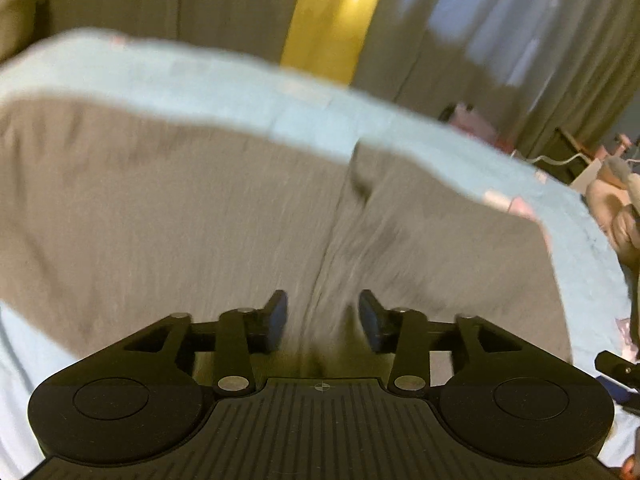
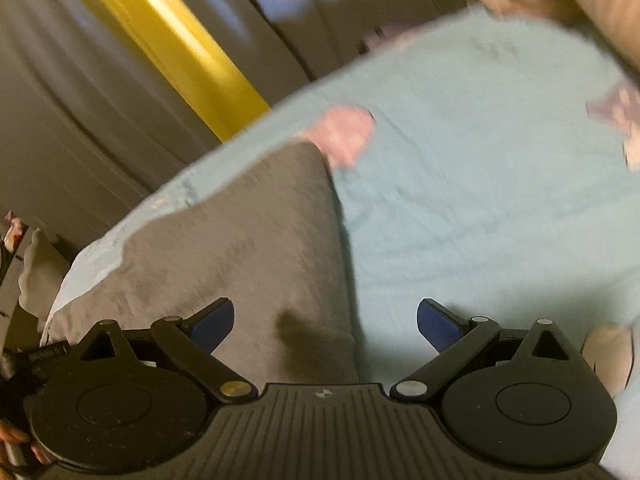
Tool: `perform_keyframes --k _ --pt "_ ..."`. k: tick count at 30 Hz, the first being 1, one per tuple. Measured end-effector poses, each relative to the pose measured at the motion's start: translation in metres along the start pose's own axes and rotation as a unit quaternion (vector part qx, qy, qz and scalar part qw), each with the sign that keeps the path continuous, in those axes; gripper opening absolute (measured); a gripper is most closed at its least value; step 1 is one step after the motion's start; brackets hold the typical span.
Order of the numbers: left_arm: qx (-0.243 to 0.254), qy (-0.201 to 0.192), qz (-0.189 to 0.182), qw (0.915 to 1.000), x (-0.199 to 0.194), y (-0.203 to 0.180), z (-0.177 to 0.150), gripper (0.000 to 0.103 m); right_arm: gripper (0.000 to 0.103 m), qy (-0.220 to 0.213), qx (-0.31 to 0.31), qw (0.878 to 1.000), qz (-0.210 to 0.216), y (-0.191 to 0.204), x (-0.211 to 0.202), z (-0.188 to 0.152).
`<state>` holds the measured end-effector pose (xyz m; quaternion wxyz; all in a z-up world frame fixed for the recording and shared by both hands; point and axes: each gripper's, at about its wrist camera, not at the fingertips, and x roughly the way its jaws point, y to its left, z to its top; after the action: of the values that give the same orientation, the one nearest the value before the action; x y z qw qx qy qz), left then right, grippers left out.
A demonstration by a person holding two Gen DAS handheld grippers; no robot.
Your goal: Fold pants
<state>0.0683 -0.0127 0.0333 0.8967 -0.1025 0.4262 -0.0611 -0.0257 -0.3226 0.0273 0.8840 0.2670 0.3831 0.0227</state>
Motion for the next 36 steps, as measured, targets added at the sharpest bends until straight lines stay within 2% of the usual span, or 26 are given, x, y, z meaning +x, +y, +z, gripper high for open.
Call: perform_keyframes --k 2,3,4,5,6,9,11,12,13,14,16,22,29,30,32,33,34,36 --pt "0.021 -0.035 -0.011 0.9991 -0.008 -0.017 0.008 0.065 0.083 -0.033 -0.033 0.999 0.009 0.013 -0.006 -0.001" --pt "0.030 -0.047 -0.023 0.9982 -0.009 -0.025 0.012 0.066 0.067 -0.043 -0.046 0.998 0.013 0.018 -0.007 -0.003" --pt "0.037 -0.055 -0.034 0.9972 -0.007 -0.033 0.018 0.066 0.046 -0.047 -0.054 0.997 0.018 0.022 -0.006 -0.005" --pt "0.042 -0.059 -0.047 0.9963 -0.004 -0.038 0.020 0.066 0.040 -0.041 -0.058 0.997 0.025 0.025 -0.001 -0.006" --pt "0.045 -0.060 -0.054 0.9957 0.001 -0.042 0.022 0.066 0.038 -0.028 -0.060 0.997 0.026 0.028 0.005 -0.007" --pt "0.050 -0.035 -0.054 0.9967 0.031 -0.047 0.028 0.060 0.038 0.011 -0.076 0.997 0.009 0.033 0.025 -0.007" --pt "0.043 -0.004 -0.010 0.9990 0.058 -0.043 0.030 0.053 0.039 0.023 -0.082 0.996 0.001 0.034 0.033 -0.008" --pt "0.039 0.011 0.020 0.9990 0.068 -0.038 0.029 0.053 0.039 0.027 -0.085 0.996 -0.002 0.034 0.035 -0.010" --pt "0.032 0.028 0.048 0.9979 0.079 -0.031 0.031 0.058 0.039 0.031 -0.087 0.996 -0.005 0.034 0.037 -0.011" --pt "0.021 0.039 0.051 0.9977 0.086 -0.024 0.031 0.062 0.039 0.033 -0.089 0.996 -0.005 0.034 0.040 -0.011" --pt "-0.006 0.038 0.036 0.9986 0.085 -0.014 0.031 0.062 0.039 0.035 -0.091 0.995 -0.005 0.034 0.043 -0.012" --pt "0.015 0.025 0.045 0.9986 0.075 -0.009 0.025 0.069 0.040 0.037 -0.093 0.995 -0.006 0.035 0.047 -0.014" --pt "-0.021 0.028 0.050 0.9981 0.066 -0.002 0.030 0.070 0.041 0.038 -0.098 0.994 -0.007 0.035 0.051 -0.013" --pt "-0.026 0.020 0.064 0.9974 0.062 0.000 0.031 0.067 0.041 0.038 -0.098 0.994 -0.008 0.035 0.051 -0.013" --pt "-0.025 -0.002 0.121 0.9923 0.054 0.007 0.032 0.066 0.043 0.037 -0.098 0.994 -0.007 0.035 0.050 -0.013" --pt "-0.030 -0.009 0.127 0.9914 0.048 0.015 0.032 0.066 0.045 0.037 -0.097 0.995 -0.006 0.035 0.050 -0.013" --pt "-0.043 -0.007 0.116 0.9923 0.044 0.023 0.032 0.066 0.046 0.036 -0.096 0.995 -0.004 0.036 0.049 -0.014" --pt "-0.076 0.011 0.070 0.9946 0.037 0.039 0.031 0.066 0.048 0.037 -0.097 0.995 -0.002 0.036 0.049 -0.014"
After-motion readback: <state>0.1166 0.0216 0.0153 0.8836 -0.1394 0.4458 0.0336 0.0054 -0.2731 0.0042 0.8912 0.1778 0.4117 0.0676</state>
